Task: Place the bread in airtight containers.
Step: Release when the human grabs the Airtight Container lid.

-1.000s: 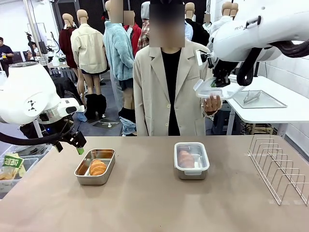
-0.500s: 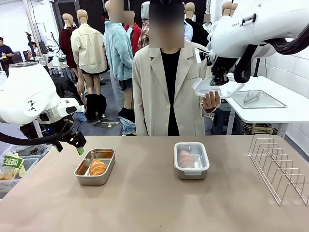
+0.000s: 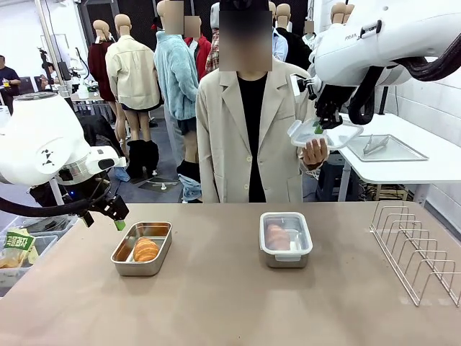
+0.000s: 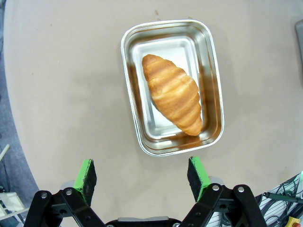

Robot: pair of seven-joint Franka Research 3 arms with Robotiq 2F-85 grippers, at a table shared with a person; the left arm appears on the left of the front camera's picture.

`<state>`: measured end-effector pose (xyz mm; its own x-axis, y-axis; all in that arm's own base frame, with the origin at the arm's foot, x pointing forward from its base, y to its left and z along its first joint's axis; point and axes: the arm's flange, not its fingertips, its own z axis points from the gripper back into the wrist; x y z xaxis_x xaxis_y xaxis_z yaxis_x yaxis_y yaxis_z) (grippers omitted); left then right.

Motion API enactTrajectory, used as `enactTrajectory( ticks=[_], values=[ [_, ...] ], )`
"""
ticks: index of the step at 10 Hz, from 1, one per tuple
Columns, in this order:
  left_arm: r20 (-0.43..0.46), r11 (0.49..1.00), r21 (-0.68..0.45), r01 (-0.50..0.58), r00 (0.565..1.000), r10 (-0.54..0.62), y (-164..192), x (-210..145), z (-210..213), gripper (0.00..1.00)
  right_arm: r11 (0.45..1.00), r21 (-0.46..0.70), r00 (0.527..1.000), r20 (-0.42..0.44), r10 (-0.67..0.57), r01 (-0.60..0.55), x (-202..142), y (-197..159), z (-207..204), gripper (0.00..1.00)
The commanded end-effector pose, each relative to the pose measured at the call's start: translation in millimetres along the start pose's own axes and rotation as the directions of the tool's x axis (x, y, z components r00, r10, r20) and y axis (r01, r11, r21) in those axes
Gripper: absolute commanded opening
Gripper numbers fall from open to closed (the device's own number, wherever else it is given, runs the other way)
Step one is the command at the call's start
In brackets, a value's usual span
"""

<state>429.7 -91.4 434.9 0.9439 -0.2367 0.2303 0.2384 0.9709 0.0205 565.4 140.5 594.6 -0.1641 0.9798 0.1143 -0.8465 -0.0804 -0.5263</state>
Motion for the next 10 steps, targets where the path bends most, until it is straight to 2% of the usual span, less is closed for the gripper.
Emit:
enactTrajectory(
  ticks=[1,2,3,7,10],
  values=[
    [0.009,1.0,0.007,-0.016,1.0,0.016,-0.6,0.6,-0.1,1.0,0.999,0.035,1.0,0.024,-0.013,0.012,-3.5,-1.9,11.2,0.69],
    [0.009,1.0,0.007,-0.016,1.0,0.016,-0.6,0.6,-0.1,1.0,0.998,0.057,0.999,0.033,-0.021,0.019,-9.1,1.9,22.0,0.89],
    [0.009,1.0,0.007,-0.016,1.0,0.016,-0.6,0.6,-0.1,1.0,0.995,0.096,0.999,0.039,-0.023,0.019,-17.2,4.3,33.7,1.0],
    [0.009,1.0,0.007,-0.016,1.0,0.016,-0.6,0.6,-0.1,1.0,0.95,0.306,0.994,0.076,-0.084,0.057,-59.2,14.8,68.0,1.0],
    [0.009,1.0,0.007,-0.016,1.0,0.016,-0.6,0.6,-0.1,1.0,0.832,0.545,0.983,0.074,-0.168,0.101,-100.1,24.8,68.1,1.0]
  ],
)
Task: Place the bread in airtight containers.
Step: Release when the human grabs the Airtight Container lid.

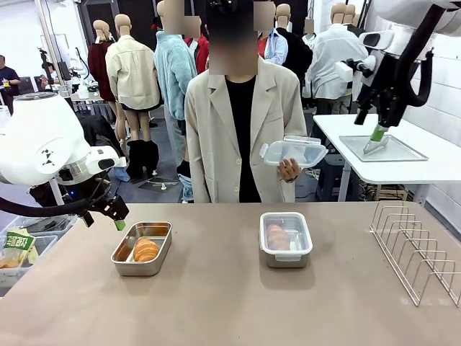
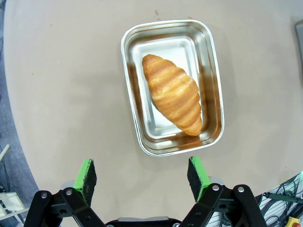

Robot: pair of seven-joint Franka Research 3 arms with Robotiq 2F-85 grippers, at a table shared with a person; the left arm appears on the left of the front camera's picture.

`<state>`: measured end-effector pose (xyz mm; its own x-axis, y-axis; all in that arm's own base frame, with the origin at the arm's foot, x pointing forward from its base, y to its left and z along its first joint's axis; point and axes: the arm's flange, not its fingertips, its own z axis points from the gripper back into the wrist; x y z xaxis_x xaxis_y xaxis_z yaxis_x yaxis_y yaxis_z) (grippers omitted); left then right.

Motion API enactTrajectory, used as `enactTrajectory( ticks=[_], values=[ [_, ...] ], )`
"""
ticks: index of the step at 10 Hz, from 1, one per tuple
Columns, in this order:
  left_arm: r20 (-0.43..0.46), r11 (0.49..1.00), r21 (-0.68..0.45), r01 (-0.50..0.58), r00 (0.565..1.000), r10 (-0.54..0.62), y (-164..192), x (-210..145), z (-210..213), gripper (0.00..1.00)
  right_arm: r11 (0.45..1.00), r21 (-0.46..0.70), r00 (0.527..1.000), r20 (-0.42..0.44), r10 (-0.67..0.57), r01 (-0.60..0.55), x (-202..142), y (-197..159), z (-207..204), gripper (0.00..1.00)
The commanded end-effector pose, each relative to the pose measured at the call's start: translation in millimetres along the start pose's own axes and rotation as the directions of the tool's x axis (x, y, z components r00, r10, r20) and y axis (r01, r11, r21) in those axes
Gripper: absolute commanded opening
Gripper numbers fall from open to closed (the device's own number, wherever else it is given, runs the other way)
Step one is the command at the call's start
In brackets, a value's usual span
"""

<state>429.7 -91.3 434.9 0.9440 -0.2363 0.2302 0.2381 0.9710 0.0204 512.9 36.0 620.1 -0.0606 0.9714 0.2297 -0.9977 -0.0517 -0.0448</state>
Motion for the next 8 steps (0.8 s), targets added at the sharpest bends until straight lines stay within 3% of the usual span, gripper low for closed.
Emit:
enactTrajectory(
  ticks=[1,5,8],
  values=[
    [0.009,1.0,0.007,-0.016,1.0,0.016,-0.8,0.6,0.0,1.0,0.993,0.106,0.996,0.074,-0.052,0.044,-25.4,-6.3,8.4,1.0],
    [0.009,1.0,0.007,-0.016,1.0,0.016,-0.8,0.6,0.0,1.0,0.987,0.145,0.978,0.186,-0.094,0.067,-80.4,18.2,-3.0,1.0],
    [0.009,1.0,0.007,-0.016,1.0,0.016,-0.8,0.6,0.0,1.0,0.984,0.168,0.978,0.188,-0.095,0.063,-88.2,20.5,-18.0,1.0]
  ],
)
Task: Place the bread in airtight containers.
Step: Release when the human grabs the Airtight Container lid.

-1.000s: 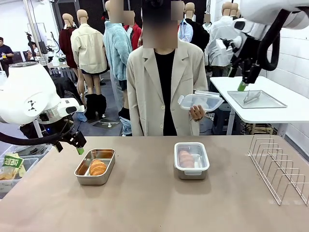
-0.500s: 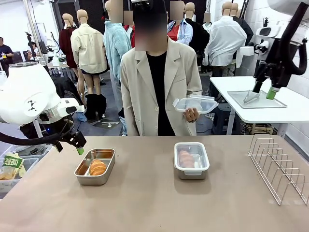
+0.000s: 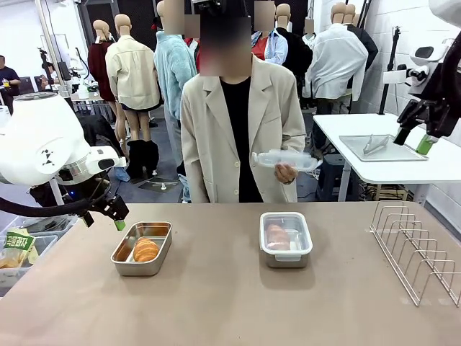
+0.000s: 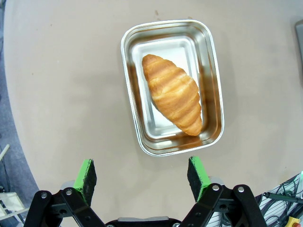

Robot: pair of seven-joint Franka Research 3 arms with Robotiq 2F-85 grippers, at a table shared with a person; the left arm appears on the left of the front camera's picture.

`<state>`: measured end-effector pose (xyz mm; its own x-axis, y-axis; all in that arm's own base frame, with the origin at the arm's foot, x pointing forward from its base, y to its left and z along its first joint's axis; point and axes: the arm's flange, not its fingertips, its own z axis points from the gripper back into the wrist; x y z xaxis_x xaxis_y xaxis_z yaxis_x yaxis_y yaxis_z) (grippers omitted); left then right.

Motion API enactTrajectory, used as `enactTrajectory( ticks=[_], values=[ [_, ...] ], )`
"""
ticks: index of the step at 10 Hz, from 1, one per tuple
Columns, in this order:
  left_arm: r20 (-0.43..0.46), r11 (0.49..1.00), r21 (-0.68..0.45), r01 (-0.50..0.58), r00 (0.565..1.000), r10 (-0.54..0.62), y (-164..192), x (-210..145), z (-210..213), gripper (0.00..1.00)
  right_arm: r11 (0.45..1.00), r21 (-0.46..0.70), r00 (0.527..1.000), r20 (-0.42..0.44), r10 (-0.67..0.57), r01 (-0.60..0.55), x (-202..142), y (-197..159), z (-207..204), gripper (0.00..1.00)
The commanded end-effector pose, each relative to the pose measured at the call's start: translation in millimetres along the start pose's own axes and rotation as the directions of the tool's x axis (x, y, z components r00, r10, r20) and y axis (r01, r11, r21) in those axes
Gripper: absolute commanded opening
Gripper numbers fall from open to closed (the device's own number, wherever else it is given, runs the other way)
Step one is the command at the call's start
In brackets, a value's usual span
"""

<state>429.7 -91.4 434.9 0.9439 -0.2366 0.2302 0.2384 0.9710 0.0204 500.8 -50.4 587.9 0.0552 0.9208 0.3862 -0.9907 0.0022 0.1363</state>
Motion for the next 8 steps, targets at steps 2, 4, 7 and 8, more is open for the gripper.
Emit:
enactTrajectory(
  ticks=[2,4,7,8],
  values=[
    [0.009,1.0,0.007,-0.016,1.0,0.016,-0.6,0.6,0.0,1.0,1.0,-0.011,1.0,-0.002,-0.001,0.001,2.2,0.1,5.3,1.0],
    [0.009,1.0,0.007,-0.016,1.0,0.016,-0.6,0.6,0.0,1.0,1.0,-0.011,1.0,-0.002,-0.001,0.001,2.2,0.1,5.3,1.0],
    [0.009,1.0,0.007,-0.016,1.0,0.016,-0.6,0.6,0.0,1.0,1.0,-0.011,1.0,-0.002,-0.001,0.001,2.2,0.1,5.3,1.0],
    [0.009,1.0,0.007,-0.016,1.0,0.016,-0.6,0.6,0.0,1.0,1.0,-0.011,1.0,-0.002,-0.001,0.001,2.2,0.1,5.3,1.0]
  ],
)
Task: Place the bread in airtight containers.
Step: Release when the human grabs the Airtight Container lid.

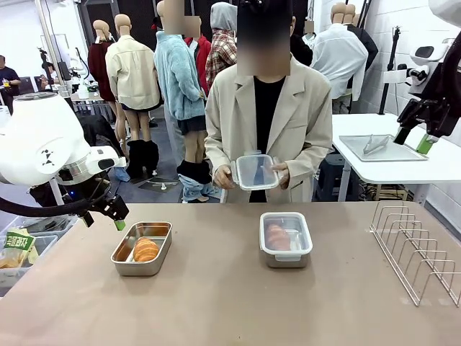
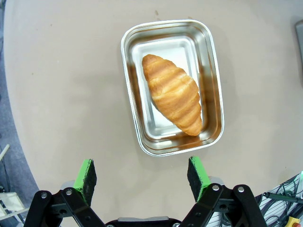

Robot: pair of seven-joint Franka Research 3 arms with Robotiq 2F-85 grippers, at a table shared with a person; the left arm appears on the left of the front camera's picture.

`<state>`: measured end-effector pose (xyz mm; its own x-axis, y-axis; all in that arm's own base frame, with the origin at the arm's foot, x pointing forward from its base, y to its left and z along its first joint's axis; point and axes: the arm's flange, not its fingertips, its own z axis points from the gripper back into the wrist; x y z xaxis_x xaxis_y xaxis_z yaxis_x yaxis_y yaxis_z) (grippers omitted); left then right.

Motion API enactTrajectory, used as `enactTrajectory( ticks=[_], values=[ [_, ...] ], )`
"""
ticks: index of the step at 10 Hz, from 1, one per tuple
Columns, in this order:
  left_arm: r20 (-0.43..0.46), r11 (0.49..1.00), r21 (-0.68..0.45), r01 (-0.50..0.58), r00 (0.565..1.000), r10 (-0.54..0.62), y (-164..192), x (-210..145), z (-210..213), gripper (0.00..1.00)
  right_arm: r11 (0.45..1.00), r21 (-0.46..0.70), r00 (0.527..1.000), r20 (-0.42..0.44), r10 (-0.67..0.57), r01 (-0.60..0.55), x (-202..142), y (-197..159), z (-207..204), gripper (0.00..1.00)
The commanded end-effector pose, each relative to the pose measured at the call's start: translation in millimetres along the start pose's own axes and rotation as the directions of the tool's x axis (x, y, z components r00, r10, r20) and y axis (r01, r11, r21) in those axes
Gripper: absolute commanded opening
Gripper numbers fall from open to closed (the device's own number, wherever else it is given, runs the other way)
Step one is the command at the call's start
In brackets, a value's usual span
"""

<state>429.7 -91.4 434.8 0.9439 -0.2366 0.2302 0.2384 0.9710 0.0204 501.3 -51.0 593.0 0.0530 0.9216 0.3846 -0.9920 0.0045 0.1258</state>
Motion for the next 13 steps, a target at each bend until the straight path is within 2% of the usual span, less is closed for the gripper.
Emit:
enactTrajectory(
  ticks=[1,13],
  values=[
    [0.009,1.0,0.007,-0.016,1.0,0.016,-0.6,0.6,0.0,1.0,1.0,-0.001,1.0,0.0,-0.003,0.003,0.9,-0.1,0.4,1.0],
    [0.009,1.0,0.007,-0.016,1.0,0.016,-0.6,0.6,0.0,1.0,1.0,-0.001,1.0,0.0,-0.003,0.003,0.9,-0.1,0.4,1.0]
  ],
)
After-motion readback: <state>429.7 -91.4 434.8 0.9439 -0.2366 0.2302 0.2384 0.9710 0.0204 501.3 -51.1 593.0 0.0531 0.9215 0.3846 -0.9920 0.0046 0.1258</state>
